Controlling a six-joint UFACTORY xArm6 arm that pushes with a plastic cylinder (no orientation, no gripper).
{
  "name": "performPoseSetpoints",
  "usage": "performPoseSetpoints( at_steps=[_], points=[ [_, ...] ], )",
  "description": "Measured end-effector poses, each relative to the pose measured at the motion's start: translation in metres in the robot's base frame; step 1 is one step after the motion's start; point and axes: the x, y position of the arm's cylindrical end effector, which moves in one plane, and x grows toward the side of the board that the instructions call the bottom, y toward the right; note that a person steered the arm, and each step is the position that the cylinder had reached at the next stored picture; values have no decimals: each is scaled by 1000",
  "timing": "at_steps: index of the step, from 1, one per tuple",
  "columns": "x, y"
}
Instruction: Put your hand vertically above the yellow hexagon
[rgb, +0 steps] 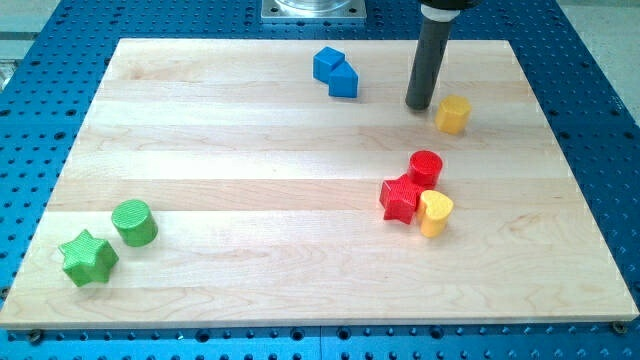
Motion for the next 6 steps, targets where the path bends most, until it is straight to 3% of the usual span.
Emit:
performPoseSetpoints(
  at_steps=[1, 2, 3, 6],
  points=[
    [-20, 0],
    [-80, 0],
    [-114, 6],
    [-110, 58]
  ],
)
